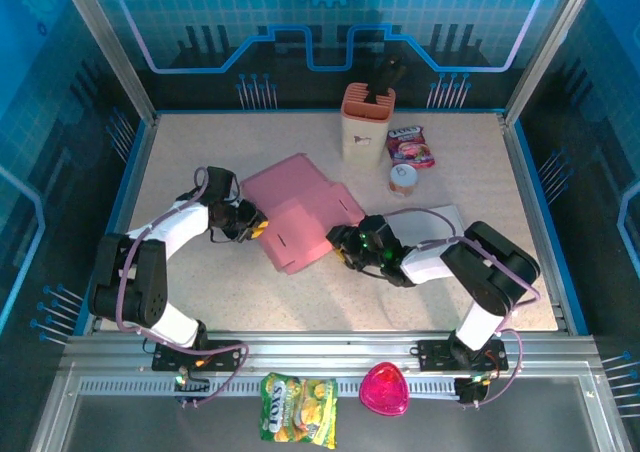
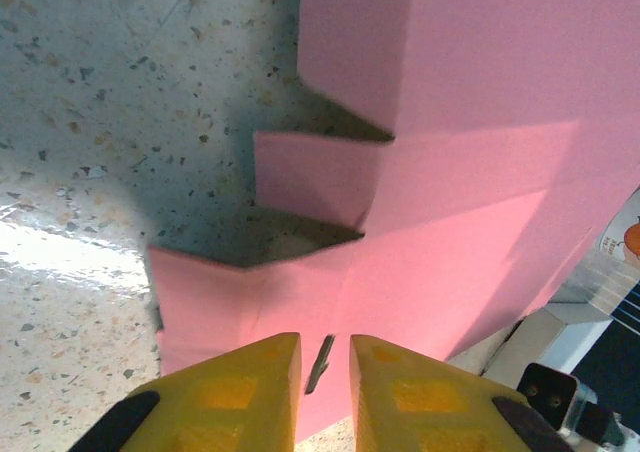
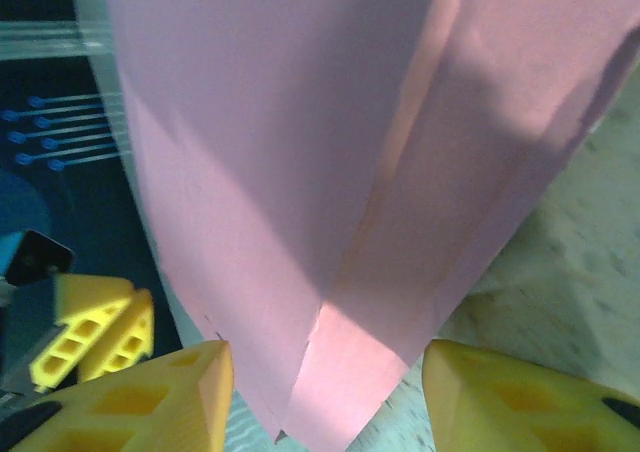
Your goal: Fold the paper box
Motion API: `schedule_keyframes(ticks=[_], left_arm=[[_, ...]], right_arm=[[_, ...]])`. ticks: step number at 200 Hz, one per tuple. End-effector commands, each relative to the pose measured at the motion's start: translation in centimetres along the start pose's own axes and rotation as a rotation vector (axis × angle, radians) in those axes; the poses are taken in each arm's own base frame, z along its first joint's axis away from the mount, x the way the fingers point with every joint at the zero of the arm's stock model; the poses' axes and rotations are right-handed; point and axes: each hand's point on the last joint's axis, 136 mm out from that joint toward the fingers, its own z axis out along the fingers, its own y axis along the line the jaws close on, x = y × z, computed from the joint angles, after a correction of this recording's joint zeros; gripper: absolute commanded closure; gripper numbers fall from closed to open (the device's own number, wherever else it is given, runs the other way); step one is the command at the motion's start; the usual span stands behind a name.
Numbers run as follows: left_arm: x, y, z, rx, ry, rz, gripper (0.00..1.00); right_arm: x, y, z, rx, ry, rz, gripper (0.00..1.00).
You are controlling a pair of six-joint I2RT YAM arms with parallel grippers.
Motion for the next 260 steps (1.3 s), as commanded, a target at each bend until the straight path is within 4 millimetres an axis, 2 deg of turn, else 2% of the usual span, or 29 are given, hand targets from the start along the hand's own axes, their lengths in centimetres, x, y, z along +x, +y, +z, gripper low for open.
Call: schedule_keyframes(ticks=[1, 39, 61, 86, 105, 123, 154, 177, 228, 260], left_arm=[[0.9, 0.8, 0.5, -0.017, 0.043, -0.017, 0.8], [0.9, 1.2, 0.9, -0.031, 0.05, -0.02, 0.8], [0.6, 0.4, 0.1, -0.024, 0.026, 0.001, 0.79], [-0.9, -0.2, -1.9, -0.059, -0.039, 0.055, 0.69], [-2.0, -0.6, -2.5, -0.062, -0.041, 0.107, 0.65], [-2.5, -1.2, -2.1, -0.072, 0.017, 0.217, 0.66], [-3.0, -1.1, -1.4, -0.133, 0.105, 0.46, 0.67], [-3.0, -1.8, -0.9, -0.081, 0.113, 0.583, 0.64], [-2.1, -1.6, 0.1, -0.037, 0.184, 0.659, 0.62], [-1.7, 0.1, 0.8, -0.081, 0.205, 0.674, 0.61]], right_arm=[[-1.9, 2.3, 0.1, -0.103, -0.076, -0.021, 0.48], [-2.1, 2.0, 0.1, -0.113, -0.091, -0.016, 0.61], [-2.2, 1.6, 0.3, -0.105, -0.089, -0.009, 0.67], [-2.0, 1.2, -0.3, -0.057, -0.083, 0.004, 0.64], [-1.7, 1.3, -0.7, -0.005, -0.063, -0.01, 0.62], [-1.3, 1.5, -0.7, 0.028, -0.03, -0.011, 0.61], [-1.2, 2.4, -1.0, 0.042, 0.007, -0.055, 0.61], [-1.4, 3.2, -1.5, 0.057, 0.032, -0.103, 0.61], [-2.1, 3.1, -1.9, 0.075, 0.078, -0.103, 0.6], [-2.3, 3.6, -2.1, 0.06, 0.084, -0.111, 0.6]])
